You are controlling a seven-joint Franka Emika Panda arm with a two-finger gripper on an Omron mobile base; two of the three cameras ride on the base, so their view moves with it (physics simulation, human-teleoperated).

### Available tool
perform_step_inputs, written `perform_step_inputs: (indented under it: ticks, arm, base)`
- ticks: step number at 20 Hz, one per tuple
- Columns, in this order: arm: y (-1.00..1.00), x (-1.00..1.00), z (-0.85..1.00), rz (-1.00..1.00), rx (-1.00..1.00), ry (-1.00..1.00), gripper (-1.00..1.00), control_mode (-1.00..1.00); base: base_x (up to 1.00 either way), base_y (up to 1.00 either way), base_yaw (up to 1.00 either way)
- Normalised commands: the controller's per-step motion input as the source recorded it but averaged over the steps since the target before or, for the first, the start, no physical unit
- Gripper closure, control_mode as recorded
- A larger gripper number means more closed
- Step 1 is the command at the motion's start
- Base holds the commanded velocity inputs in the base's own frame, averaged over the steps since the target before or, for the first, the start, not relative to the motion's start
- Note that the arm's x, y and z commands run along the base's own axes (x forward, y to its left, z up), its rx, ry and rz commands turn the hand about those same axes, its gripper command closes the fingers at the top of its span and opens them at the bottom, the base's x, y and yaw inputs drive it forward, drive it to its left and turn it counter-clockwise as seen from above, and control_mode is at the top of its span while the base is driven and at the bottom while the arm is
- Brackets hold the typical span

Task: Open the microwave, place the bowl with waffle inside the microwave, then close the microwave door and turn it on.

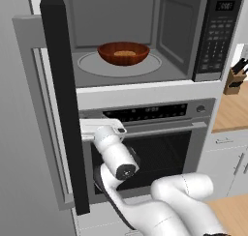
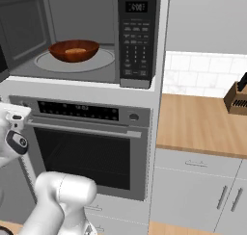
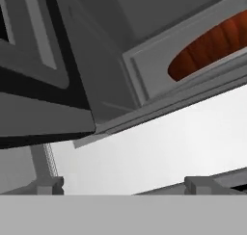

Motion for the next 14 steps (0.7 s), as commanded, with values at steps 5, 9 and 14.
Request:
perform_step_inputs:
  ticks: [5,9,14]
  arm:
    - [0.80,-0.40,0.18,-0.04,-0.10,-0.06,-1.00,-1.00]
    - [0.81,-0.56,0.15,-0.08,-0.11,-0.05,-1.00,-1.00]
    - [0.75,-0.65,0.20,-0.07,-0.10,-0.07,-1.00,-1.00]
  base:
    - [0.00,0.00,0.00]
    - [0.00,0.00,0.00]
    - [0.00,0.00,0.00]
